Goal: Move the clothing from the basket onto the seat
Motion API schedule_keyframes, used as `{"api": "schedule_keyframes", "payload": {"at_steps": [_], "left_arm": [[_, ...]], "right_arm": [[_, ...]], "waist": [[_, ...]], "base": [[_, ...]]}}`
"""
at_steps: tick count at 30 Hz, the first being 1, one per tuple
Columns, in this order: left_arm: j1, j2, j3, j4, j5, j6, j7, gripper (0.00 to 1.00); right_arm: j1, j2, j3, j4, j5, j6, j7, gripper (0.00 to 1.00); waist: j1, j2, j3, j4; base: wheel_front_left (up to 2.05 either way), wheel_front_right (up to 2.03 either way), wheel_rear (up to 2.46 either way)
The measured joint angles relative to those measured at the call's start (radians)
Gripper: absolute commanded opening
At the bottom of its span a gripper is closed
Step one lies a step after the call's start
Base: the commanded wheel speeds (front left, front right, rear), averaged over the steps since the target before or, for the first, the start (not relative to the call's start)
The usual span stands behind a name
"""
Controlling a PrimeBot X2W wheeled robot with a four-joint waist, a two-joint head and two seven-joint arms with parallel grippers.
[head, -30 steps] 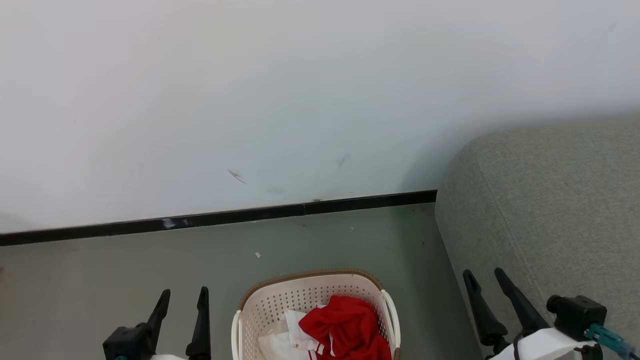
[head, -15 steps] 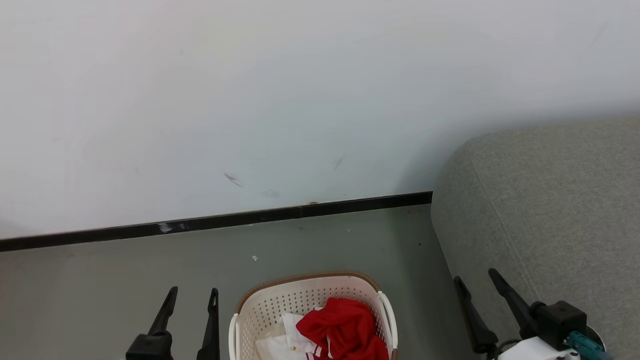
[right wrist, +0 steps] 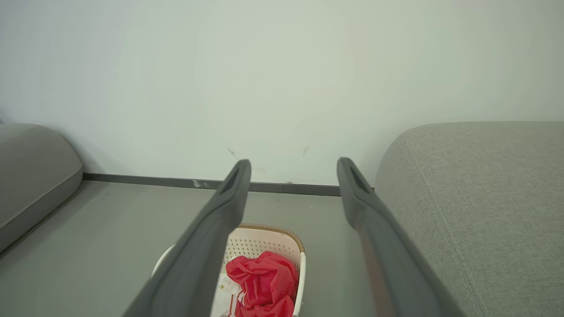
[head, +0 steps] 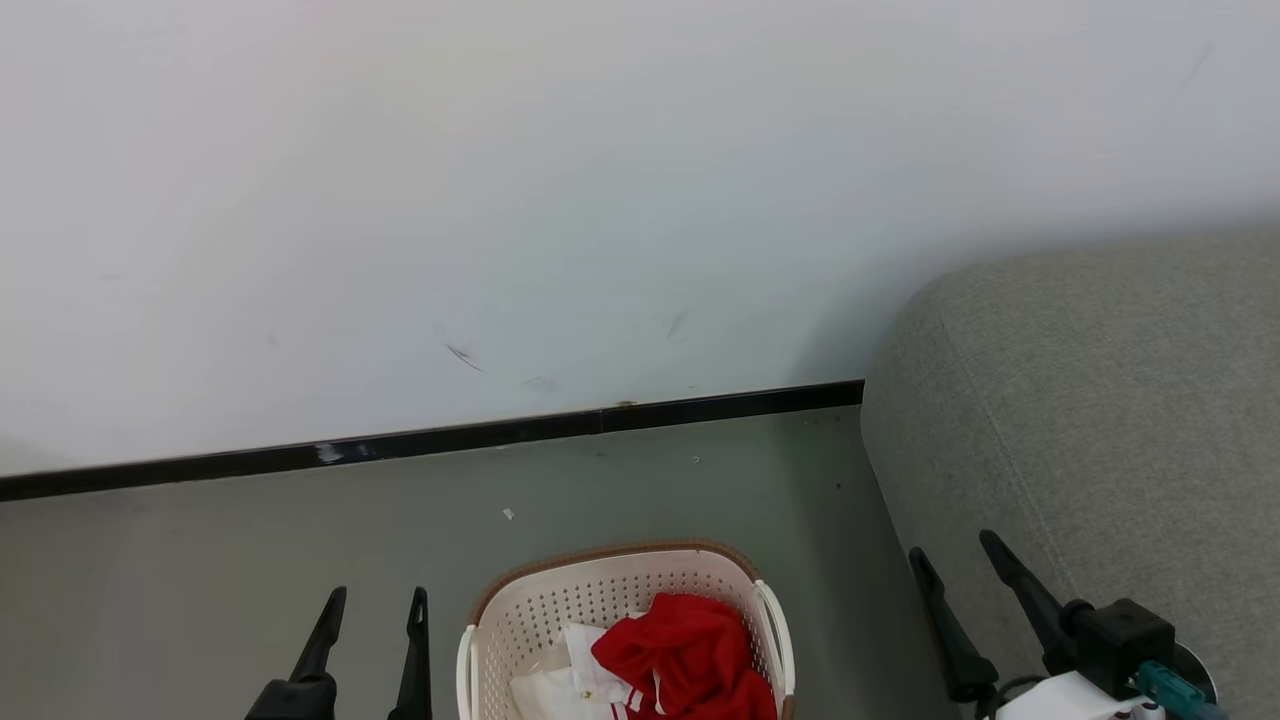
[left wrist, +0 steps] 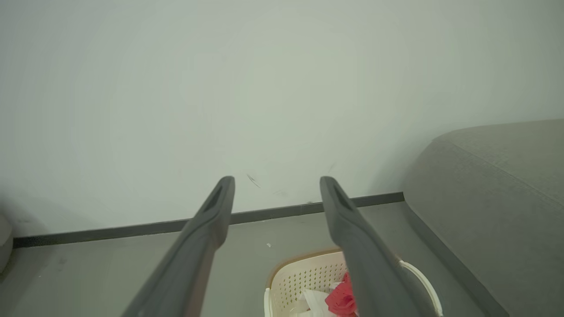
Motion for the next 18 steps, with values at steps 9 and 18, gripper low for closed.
{"api": "schedule_keyframes", "payload": {"at_steps": [9, 18], "left_arm": [[0.007, 0.0, 0.018, 0.013, -0.007, 0.0, 0.0, 1.0], [0.007, -0.002, 0.029, 0.015, -0.007, 0.0, 0.0, 1.0]], "right_arm": [[0.0, 0.0, -0.005, -0.001, 0.002, 0.0, 0.0, 1.0], [0.0, 0.0, -0.006, -0.001, 0.005, 0.0, 0.0, 1.0]], "waist": [[-0.0001, 0.0, 0.004, 0.001], [-0.0001, 0.0, 0.008, 0.002]], "base": [[0.0, 0.0, 0.0], [0.0, 0.0, 0.0]]}}
